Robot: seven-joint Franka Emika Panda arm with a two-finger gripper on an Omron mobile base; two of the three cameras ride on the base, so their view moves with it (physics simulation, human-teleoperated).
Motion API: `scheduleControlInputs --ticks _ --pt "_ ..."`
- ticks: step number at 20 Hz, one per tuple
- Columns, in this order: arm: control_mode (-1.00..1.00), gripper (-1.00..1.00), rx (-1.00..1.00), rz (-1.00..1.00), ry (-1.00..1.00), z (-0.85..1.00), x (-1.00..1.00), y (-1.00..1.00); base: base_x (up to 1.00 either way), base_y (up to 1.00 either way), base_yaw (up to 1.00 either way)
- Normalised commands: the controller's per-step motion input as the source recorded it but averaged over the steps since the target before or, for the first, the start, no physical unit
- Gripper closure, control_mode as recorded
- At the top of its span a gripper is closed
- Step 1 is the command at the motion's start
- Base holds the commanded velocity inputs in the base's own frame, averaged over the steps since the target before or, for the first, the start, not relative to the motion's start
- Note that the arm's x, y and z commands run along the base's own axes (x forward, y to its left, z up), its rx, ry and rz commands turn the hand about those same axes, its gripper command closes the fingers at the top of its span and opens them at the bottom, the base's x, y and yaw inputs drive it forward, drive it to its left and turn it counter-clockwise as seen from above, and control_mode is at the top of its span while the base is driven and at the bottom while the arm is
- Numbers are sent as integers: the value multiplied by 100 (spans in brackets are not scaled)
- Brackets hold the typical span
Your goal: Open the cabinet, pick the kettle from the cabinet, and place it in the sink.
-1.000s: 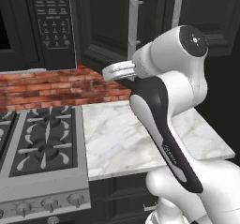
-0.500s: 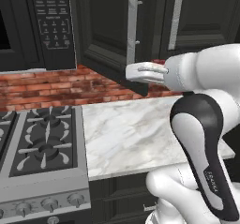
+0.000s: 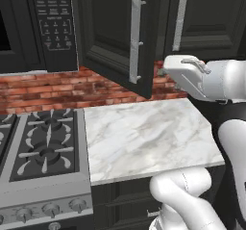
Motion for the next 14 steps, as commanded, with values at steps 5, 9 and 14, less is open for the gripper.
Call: scheduleControlInputs --ticks 5,9,14 --pt "-100 -100 3 -4 32 18 7 -46 0 0 0" --pt "-100 -100 2 -4 29 12 19 -34 0 0 0" --pt "-100 -100 15 0 5 -1 25 -12 0 0 0"
